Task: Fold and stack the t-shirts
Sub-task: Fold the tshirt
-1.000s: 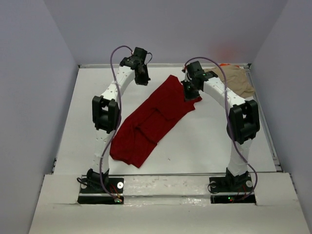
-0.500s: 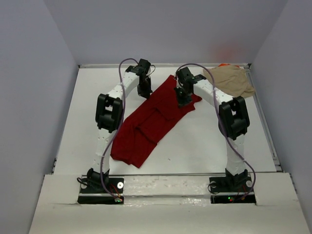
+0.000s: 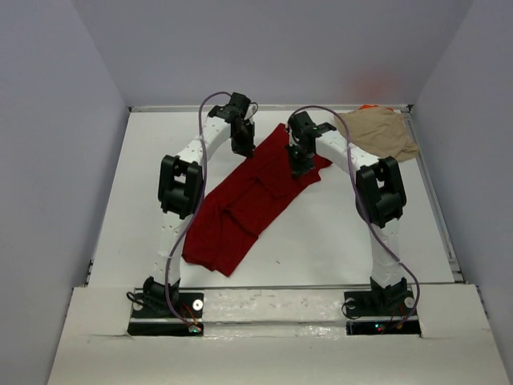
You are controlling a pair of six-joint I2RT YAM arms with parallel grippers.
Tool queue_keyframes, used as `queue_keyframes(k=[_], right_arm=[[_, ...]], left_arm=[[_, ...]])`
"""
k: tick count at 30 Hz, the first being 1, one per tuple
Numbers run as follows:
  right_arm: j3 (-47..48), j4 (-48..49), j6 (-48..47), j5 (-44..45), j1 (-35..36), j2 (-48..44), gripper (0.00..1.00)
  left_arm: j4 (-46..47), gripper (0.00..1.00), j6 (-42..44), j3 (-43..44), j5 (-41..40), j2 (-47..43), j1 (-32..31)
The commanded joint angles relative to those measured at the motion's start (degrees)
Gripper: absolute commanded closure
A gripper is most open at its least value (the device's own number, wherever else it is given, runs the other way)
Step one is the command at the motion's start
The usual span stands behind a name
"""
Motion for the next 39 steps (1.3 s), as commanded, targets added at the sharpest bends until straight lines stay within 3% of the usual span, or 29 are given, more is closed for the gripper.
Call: queue_keyframes(k=[1, 8, 21, 25, 39], right_arm=[[1.2, 1.7, 0.2, 0.5, 0.6, -3.4, 1.0], [1.0, 1.6, 0.2, 1.5, 0.6, -6.4, 1.0], [-1.0, 1.3, 0.2, 4.4, 0.6, -14.4, 1.0], [-2.4, 1.1, 0.4, 4.8, 0.6, -14.5, 1.0], [-3.2, 1.1, 0.3, 3.6, 0.6, -12.0, 1.0]], left_arm=[[-0.1, 1.0, 2.8, 3.6, 8.4, -0.6, -1.1], [-0.7, 1.0, 2.3, 5.6, 11.5, 3.3, -1.9], [-2.1, 1.0, -2.0, 3.2, 7.6, 8.3, -1.2], [-3.1, 1.0, -5.1, 3.3, 4.0, 8.5, 0.8], [0.0, 1.0, -9.3, -1.4, 3.5, 5.8, 9.3]])
